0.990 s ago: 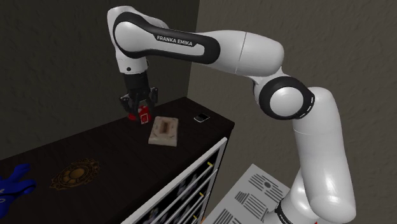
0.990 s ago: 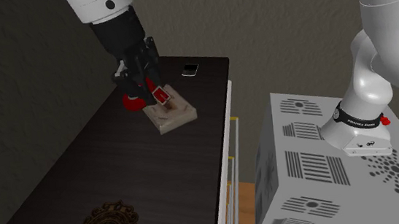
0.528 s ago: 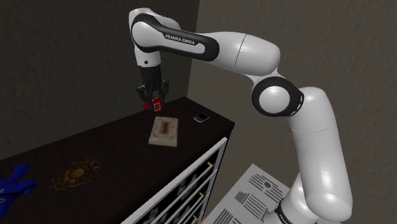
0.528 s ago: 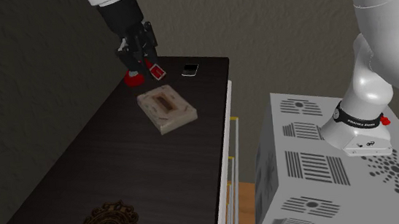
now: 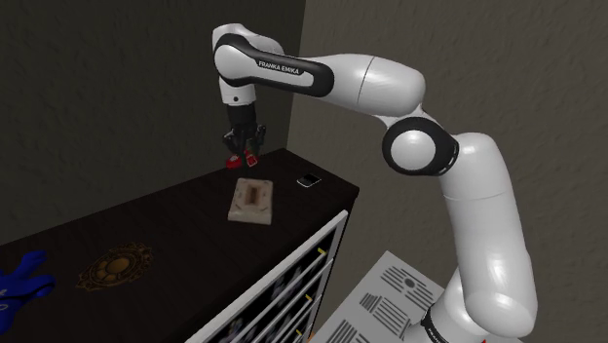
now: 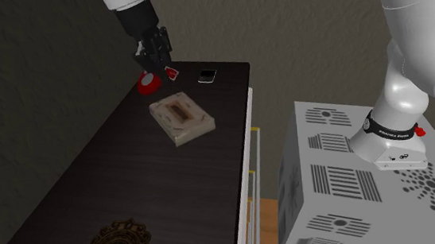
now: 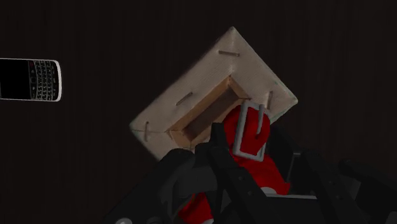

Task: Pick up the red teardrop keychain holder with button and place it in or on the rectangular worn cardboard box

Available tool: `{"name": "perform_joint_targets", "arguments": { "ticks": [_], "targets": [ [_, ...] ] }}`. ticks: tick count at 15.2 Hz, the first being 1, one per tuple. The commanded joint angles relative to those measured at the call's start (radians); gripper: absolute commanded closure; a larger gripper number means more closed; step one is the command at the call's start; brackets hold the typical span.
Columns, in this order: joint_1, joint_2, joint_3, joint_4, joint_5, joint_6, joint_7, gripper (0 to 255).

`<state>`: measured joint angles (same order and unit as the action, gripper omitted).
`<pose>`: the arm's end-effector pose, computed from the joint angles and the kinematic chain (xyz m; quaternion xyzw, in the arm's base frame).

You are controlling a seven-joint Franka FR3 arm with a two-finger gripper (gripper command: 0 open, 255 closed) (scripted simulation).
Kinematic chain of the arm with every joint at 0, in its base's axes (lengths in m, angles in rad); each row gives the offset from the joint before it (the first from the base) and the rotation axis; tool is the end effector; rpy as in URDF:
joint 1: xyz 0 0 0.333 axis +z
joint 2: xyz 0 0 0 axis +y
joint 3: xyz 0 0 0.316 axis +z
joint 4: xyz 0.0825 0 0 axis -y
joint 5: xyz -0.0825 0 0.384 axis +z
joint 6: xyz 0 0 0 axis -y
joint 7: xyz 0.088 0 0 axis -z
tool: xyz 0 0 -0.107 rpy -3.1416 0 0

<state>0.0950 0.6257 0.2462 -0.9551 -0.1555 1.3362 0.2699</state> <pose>0.6764 0.1605 0.5014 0.9933 0.0119 -0.1086 0.0379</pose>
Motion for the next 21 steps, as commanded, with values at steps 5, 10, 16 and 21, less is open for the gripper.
{"name": "perform_joint_targets", "arguments": {
  "ticks": [5,10,16,21],
  "targets": [
    [-0.015,-0.025,0.002,-0.124,0.005,0.098,0.005,255],
    [-0.023,-0.035,0.002,-0.208,0.006,0.172,0.009,255],
    [-0.025,-0.036,0.002,-0.225,0.006,0.188,0.010,255],
    [-0.025,-0.036,0.002,-0.225,0.006,0.188,0.010,0]
  ]
}}
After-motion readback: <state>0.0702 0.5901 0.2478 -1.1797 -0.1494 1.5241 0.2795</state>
